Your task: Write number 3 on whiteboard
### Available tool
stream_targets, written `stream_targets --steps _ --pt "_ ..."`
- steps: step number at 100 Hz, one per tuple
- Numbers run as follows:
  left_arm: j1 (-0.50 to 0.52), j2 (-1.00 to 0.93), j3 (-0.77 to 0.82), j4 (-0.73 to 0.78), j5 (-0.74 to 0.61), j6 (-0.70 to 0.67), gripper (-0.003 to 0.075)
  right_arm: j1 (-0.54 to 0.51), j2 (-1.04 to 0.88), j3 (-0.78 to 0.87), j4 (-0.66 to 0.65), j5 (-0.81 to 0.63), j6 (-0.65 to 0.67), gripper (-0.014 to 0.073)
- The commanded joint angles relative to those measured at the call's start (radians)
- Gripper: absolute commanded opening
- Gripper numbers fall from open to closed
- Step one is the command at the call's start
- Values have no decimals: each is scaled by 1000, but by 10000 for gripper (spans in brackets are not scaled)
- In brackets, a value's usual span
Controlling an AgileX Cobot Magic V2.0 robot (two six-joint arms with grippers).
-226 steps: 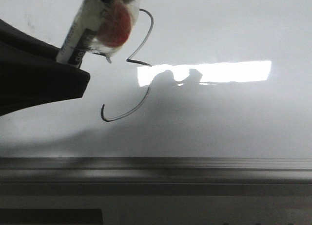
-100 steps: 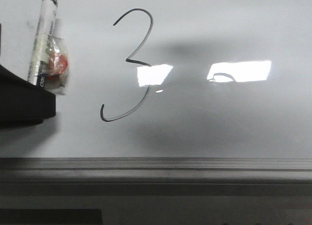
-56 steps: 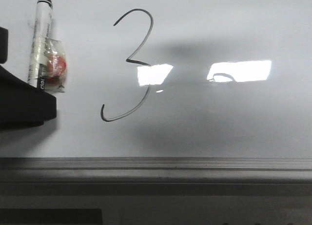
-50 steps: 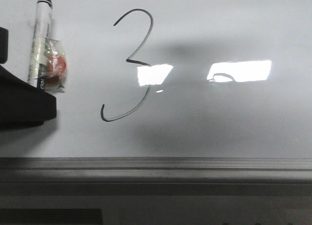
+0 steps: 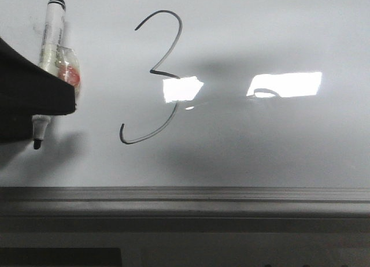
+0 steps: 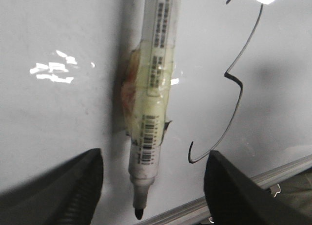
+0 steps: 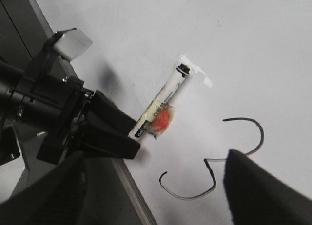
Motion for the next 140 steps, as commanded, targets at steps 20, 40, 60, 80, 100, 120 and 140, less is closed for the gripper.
stream_targets --steps 20,40,60,80,100,120,140 --pt "5 -277 -23 76 3 171 41 -9 -108 -25 -2 7 -2 -62" --pt "5 -459 -23 182 31 276 -20 -9 -255 115 -24 -128 -2 -62" --pt "5 -564 10 269 68 289 -20 -9 -512 384 -28 -296 -2 -62" --pt "5 -604 79 269 68 289 -20 -9 -762 602 -28 -304 -2 -62" --pt "5 -604 82 269 49 289 -20 -9 -927 713 -28 -327 -2 -66" --pt "5 -604 82 269 49 289 -20 -9 -949 740 -28 -321 -2 -66" --pt "5 -604 82 269 51 289 -20 -9 -949 740 -28 -321 -2 -66"
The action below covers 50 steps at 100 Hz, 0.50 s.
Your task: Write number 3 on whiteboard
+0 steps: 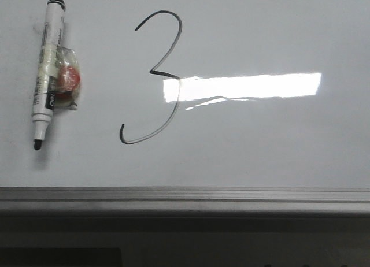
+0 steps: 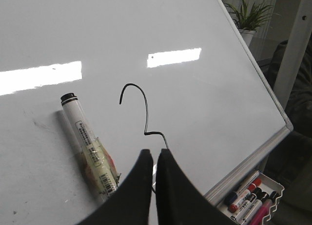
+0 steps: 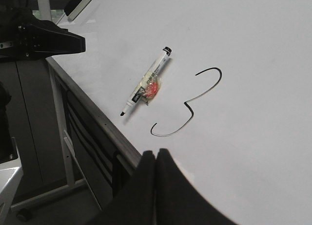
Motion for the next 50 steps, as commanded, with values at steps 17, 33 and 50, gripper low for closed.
stream_targets --steps 17,33,50 --pt "1 7 -29 2 -76 0 -20 -9 12 -25 -4 -83 -2 -66" --pt "1 7 -29 2 -76 0 -20 -9 12 -25 -4 -83 -2 -66" --pt "1 7 -20 0 -73 0 -20 -9 12 -25 -4 -83 -2 -66"
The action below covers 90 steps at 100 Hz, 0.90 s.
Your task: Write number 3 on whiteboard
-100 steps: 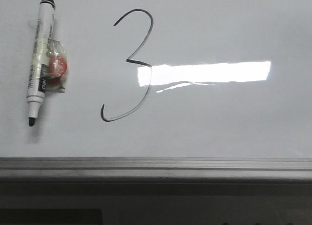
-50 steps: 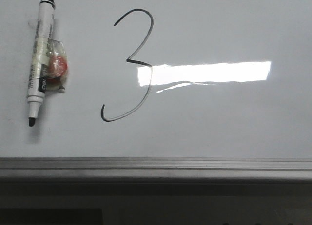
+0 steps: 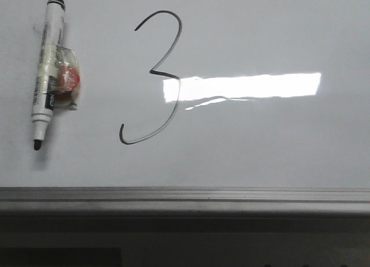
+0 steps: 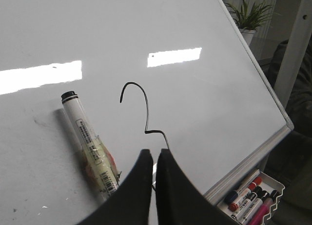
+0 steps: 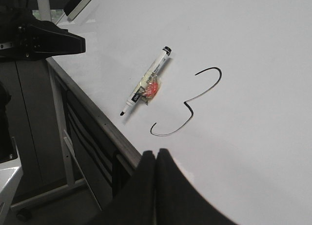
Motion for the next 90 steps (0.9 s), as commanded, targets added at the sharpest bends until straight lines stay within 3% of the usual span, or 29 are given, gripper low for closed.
stream_targets --steps 1,7,15,22,32,43,62,90 --pt "1 7 -25 0 -69 0 -20 -9 12 -25 -4 -83 -2 -66" --pt "1 7 -24 33 -69 0 -20 -9 12 -25 -4 -83 -2 -66" --pt "15 7 -23 189 -74 -6 -20 -9 12 -25 -4 -83 -2 -66" --pt "58 7 -23 259 -75 -87 -20 -9 12 -25 -4 -83 -2 -66" --pt "173 7 -21 357 -70 -217 -20 -9 12 -25 -4 -83 -2 -66" --pt "323 7 -21 447 -70 -220 -20 -9 12 -25 -4 -83 -2 -66" --pt "586 -44 11 461 -50 -220 -20 -9 12 -25 -4 -83 -2 -66" --pt "852 -281 172 441 -44 -220 -20 -9 12 -25 -4 -83 -2 -66"
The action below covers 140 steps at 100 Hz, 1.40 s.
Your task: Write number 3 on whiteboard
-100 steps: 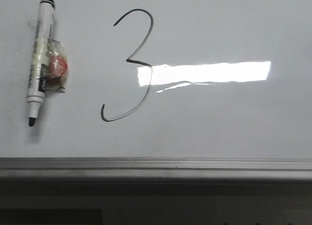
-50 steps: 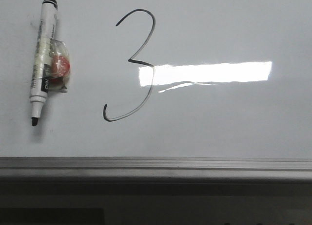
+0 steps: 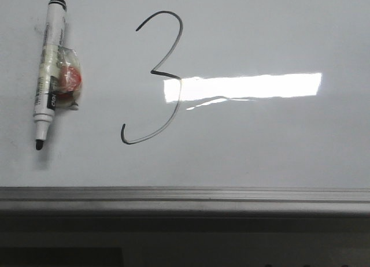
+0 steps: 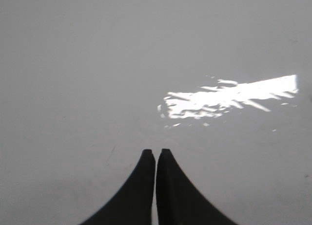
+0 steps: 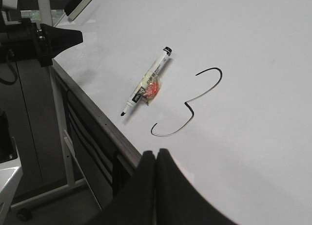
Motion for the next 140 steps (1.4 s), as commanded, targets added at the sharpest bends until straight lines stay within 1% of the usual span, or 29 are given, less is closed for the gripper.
stream_targets --steps 1,12,14,15,19,27,35,140 --pt "56 -32 17 -18 -63 -11 -20 -9 12 -25 -4 -83 -2 -66" --pt "87 -87 85 -52 -27 -11 -20 -9 12 -25 -4 -83 -2 -66" --pt "87 -85 85 -61 0 -11 -20 -9 12 -25 -4 -83 -2 -66" --pt "87 -85 82 -61 42 -11 -20 -9 12 -25 -4 -83 -2 -66" --pt "83 -85 74 -70 125 -11 -20 -9 12 -25 -4 -83 -2 -66" --pt "83 -85 83 -111 198 -11 -20 -9 12 -25 -4 -83 -2 -66" --pt "83 -85 83 -112 292 -11 -20 -9 12 -25 -4 -83 -2 -66" --pt "83 -83 82 -112 283 -11 -20 -9 12 -25 -4 -83 -2 -66"
